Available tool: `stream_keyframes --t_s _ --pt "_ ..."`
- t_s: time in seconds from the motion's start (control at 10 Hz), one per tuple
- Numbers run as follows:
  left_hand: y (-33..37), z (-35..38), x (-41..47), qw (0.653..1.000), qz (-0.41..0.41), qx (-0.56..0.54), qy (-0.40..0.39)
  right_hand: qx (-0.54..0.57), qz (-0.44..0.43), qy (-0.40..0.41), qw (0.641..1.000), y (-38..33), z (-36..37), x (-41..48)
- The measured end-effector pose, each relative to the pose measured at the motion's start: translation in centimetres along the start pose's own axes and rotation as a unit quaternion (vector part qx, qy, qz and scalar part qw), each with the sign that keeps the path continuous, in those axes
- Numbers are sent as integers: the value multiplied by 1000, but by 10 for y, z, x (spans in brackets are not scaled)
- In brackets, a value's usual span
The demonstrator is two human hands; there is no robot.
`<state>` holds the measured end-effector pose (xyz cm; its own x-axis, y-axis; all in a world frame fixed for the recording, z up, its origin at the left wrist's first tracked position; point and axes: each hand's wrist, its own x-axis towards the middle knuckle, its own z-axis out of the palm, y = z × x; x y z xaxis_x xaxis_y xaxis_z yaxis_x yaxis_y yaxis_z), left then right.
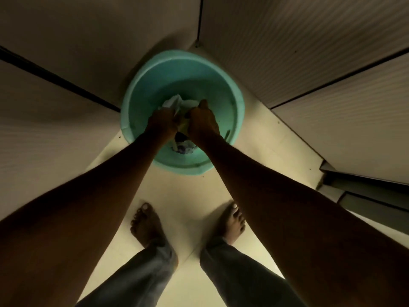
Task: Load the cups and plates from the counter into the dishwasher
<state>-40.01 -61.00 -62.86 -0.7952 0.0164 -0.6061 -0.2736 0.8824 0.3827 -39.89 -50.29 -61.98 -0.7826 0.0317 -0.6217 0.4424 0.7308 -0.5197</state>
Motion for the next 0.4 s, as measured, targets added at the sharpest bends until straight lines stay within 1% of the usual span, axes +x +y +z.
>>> stream_keyframes --t_s 0.1,0.2,0.3,0.4 --pt "-4 7 12 1000 -10 1 -10 -50 1 -54 997 1 3 19" --pt "2 -3 6 999 -19 19 -28 -121 -30 -80 989 -7 -9 18" --pt "15 -29 -24 999 -35 13 -37 -167 -39 -66 983 -14 -37 -2" --pt "22 -48 -57 999 -32 -5 -19 -170 -42 -43 984 -20 -67 -34"
